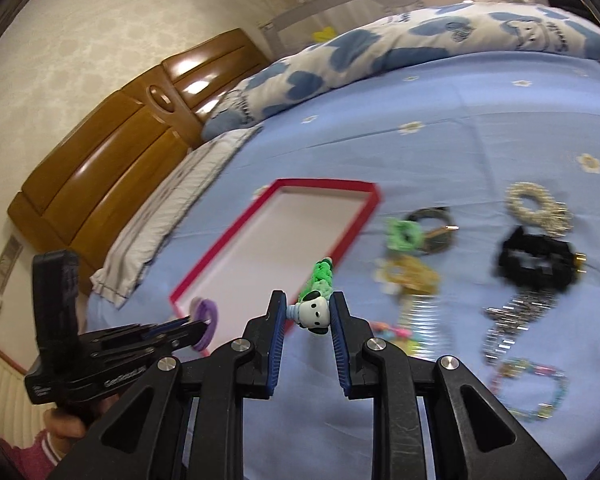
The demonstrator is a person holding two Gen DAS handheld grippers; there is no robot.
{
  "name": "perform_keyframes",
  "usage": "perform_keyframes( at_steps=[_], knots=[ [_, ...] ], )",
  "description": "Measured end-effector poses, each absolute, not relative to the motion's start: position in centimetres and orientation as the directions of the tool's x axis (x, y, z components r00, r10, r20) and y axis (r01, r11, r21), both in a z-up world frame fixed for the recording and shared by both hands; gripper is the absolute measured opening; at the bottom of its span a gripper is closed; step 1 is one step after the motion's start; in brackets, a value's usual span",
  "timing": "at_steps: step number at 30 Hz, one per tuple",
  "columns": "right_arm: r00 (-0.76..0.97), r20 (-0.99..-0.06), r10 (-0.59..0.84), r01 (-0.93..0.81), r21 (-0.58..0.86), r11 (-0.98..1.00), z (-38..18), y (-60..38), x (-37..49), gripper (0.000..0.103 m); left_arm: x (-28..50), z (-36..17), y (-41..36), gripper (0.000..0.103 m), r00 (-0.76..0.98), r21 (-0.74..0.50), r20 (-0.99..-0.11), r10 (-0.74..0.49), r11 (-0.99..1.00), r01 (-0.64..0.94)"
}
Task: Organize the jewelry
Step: 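Carry both items into the red box and open both tools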
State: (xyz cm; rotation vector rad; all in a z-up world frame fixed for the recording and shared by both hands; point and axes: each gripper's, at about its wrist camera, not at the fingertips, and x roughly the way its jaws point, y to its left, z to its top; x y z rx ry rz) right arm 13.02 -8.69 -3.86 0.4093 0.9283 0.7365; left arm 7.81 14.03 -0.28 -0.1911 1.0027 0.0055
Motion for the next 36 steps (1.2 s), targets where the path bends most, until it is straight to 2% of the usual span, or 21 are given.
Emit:
perform_keyframes(
  at_steps=[10,18,25,29,36],
  knots=[
    [0.233,-0.568,0.789,-0.477,0.64,0.602,-5.3,0.3,13.7,0.022,10.9,-2.8,19.2,0.012,0.488,-0.092,-0.873,0.007,0.979,-0.179],
    [0.101,-0.637,0.764,-0.488,0.637,0.596,-8.4,3.7,14.0,0.022,12.1,-4.7,20.1,0.012,0.438,-0.067,-0.899,0.026,0.978,-0.196],
    [0.061,-0.692,0.719,-0.528,0.589,0.612,-9.3,4.1,13.3,0.022,12.3,-5.9,20.2,0.012,0.387,-0.046,-0.921,0.04,0.976,-0.211],
    [0.044,-0.714,0.699,-0.54,0.571,0.618,-9.5,3.9,13.4,0.022,11.7,-6.2,19.7,0.012,0.363,-0.041,-0.931,0.038,0.978,-0.205],
    [0.04,-0.735,0.677,-0.542,0.553,0.633,-9.3,2.0,12.9,0.022,8.7,-5.9,17.9,0.012,0.333,-0.106,-0.942,-0.036,0.975,-0.194]
  ],
)
